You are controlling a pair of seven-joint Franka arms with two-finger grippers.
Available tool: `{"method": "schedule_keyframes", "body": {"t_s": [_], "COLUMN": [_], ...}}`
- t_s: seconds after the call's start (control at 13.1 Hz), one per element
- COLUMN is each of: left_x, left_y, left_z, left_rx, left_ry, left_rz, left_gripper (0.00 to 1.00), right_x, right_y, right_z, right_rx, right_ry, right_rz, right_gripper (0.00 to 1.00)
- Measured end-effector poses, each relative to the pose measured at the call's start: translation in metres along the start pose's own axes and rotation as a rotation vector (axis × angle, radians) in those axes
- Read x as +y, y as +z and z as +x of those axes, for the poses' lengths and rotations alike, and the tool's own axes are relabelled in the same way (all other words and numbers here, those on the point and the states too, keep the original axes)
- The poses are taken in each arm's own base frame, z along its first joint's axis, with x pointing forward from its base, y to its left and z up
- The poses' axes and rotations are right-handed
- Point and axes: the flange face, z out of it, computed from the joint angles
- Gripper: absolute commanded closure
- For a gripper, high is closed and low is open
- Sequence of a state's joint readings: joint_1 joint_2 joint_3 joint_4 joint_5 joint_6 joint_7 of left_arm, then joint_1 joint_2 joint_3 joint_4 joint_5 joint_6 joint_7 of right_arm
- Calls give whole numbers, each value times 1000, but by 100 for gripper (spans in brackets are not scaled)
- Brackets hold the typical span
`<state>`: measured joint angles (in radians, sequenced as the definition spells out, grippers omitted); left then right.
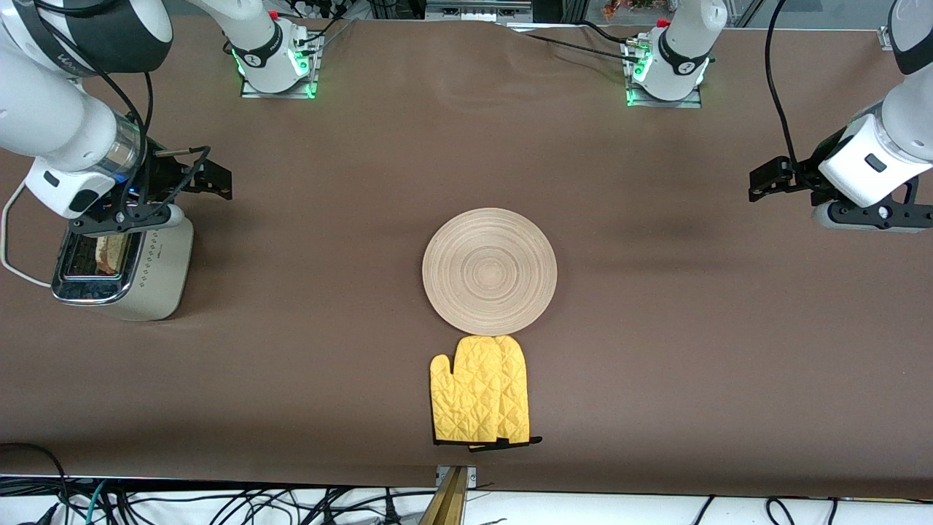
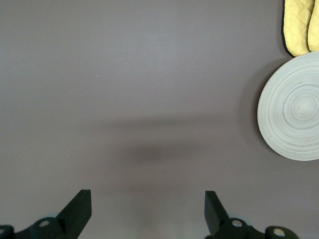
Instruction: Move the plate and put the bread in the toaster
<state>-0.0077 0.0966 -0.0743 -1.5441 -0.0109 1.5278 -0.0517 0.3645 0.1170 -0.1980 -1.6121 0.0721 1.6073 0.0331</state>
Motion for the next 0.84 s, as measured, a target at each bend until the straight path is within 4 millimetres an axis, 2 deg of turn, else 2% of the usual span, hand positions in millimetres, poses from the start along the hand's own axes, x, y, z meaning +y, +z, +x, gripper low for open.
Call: {"method": "schedule_keyframes", "body": {"t_s": [0.84], "left_x": [-1], "left_y": [0], "left_z": [0], "left_rx": [0], "left_ry": [-1], "left_rz": [0], "left_gripper": [0], "right_x": [3], "right_y": [-6], "right_z": [-4], "right_rx": [37], "right_ry": [-4], "right_rz": [7], "right_gripper": [0]}}
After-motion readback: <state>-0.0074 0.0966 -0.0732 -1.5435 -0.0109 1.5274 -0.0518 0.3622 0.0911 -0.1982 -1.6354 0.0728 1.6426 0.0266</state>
